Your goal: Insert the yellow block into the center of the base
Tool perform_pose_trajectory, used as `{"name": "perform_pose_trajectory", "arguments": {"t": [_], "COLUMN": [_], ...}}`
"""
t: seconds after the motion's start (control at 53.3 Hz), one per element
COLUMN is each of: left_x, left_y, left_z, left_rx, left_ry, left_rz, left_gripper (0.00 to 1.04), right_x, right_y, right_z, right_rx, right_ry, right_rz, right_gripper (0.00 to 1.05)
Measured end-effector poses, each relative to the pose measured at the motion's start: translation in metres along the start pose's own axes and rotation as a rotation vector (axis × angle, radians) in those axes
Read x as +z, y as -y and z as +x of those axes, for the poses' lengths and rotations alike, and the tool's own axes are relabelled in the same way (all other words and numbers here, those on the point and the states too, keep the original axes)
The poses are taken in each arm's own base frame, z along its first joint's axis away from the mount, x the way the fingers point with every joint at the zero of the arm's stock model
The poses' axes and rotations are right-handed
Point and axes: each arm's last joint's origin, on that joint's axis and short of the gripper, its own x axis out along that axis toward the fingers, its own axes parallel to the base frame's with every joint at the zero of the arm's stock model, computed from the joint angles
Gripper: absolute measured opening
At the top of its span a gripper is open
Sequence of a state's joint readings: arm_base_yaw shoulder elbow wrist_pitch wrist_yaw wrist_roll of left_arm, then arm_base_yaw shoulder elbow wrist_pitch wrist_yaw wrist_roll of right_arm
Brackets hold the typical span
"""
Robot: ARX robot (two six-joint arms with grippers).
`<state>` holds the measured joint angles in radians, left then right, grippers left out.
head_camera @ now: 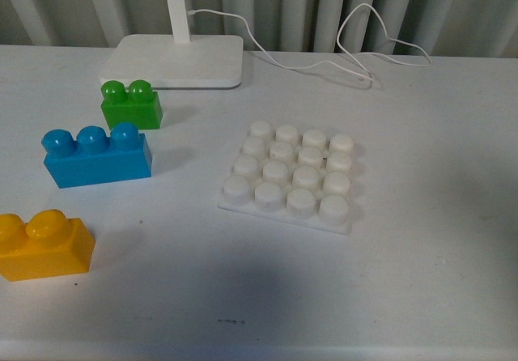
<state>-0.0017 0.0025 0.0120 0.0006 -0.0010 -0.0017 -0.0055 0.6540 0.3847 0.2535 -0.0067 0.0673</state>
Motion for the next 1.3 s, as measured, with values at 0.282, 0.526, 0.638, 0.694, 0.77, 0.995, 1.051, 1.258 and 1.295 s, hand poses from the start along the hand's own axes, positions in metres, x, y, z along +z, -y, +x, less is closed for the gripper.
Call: {"name": "perform_pose_trajectory", "arguments": {"t": [0.282, 0.526, 0.638, 0.694, 0.77, 0.995, 1.051, 1.258, 1.295], "left_x": [0.000, 0.000, 0.000, 0.000, 0.000, 0.000, 0.000, 0.000, 0.000], "left_y": [0.000, 0.000, 0.000, 0.000, 0.000, 0.000, 0.000, 0.000, 0.000], "left_z": [0.000, 0.000, 0.000, 0.000, 0.000, 0.000, 0.000, 0.000, 0.000], "left_rx": [-0.001, -0.001, -0.001, -0.001, -0.001, -0.001, -0.001, 0.000, -0.001], "left_ry": [0.000, 0.000, 0.000, 0.000, 0.000, 0.000, 0.000, 0.000, 0.000], "left_rz": [0.000, 0.000, 0.000, 0.000, 0.000, 0.000, 0.000, 0.000, 0.000], "left_gripper": [0.98, 0.98, 0.98, 0.98, 0.98, 0.98, 0.98, 0.98, 0.98], "right_x": [-0.038, -0.056, -0.065, -0.067, -0.070, -0.076, -0.078, -0.088, -0.088], "right_y": [0.002, 0.003, 0.004, 0.004, 0.004, 0.005, 0.005, 0.005, 0.005], "right_z": [-0.017, -0.028, -0.033, -0.034, -0.036, -0.041, -0.043, -0.047, -0.048], "right_rx": [-0.004, -0.003, -0.003, -0.003, -0.003, -0.003, -0.003, -0.003, -0.003], "right_ry": [0.006, 0.014, 0.012, 0.012, 0.012, 0.015, 0.014, 0.020, 0.023], "right_rz": [-0.057, -0.064, -0.064, -0.064, -0.064, -0.064, -0.065, -0.065, -0.065], "right_gripper": [0.22, 0.01, 0.01, 0.01, 0.01, 0.01, 0.01, 0.01, 0.01]}}
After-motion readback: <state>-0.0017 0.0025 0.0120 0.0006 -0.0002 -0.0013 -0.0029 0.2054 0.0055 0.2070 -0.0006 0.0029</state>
